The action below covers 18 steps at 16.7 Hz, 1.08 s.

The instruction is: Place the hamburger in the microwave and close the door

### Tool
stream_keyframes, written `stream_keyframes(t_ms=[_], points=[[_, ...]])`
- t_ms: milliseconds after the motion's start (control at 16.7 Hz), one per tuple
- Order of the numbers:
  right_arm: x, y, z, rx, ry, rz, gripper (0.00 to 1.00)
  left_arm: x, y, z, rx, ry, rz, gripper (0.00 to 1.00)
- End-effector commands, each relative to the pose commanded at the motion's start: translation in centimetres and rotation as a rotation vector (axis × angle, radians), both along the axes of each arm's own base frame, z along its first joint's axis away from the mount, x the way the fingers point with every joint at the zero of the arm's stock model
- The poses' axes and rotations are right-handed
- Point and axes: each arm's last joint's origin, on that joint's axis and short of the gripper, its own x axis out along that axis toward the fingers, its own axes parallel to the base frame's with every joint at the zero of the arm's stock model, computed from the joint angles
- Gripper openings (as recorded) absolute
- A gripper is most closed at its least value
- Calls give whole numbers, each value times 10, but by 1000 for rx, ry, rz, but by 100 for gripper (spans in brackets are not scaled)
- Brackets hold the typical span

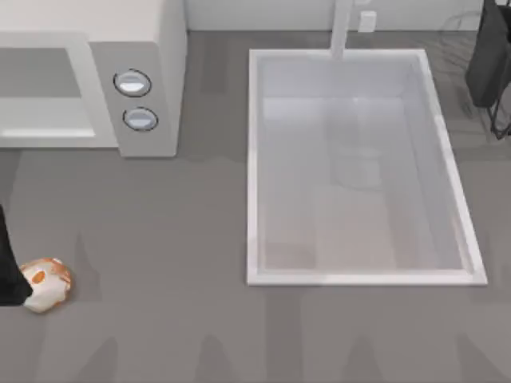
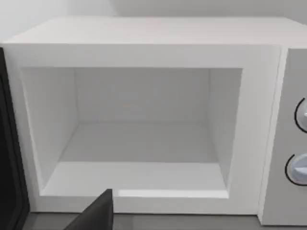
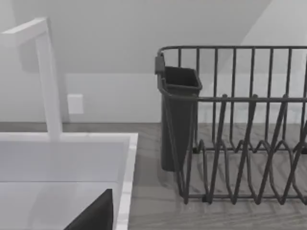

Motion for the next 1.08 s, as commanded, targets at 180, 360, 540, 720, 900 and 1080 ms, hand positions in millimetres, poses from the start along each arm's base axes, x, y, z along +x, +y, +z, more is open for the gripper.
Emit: stream_keyframes(t_ms=[180,360,540,720,900,1080], points=[[0,0,0,0,0,0,100,0,0,2,9,7,-2,100],[0,0,0,0,0,0,100,2,-2,15,82,75,-24,100],[0,0,0,0,0,0,100,10,-5,35,213,205,-65,100],[0,0,0,0,0,0,100,28,-9,57,381,384,-136,100],[0,0,0,0,0,0,100,58,-13,72,558,600,-237,100],[0,0,0,0,0,0,100,96,-16,71,712,840,-371,100]])
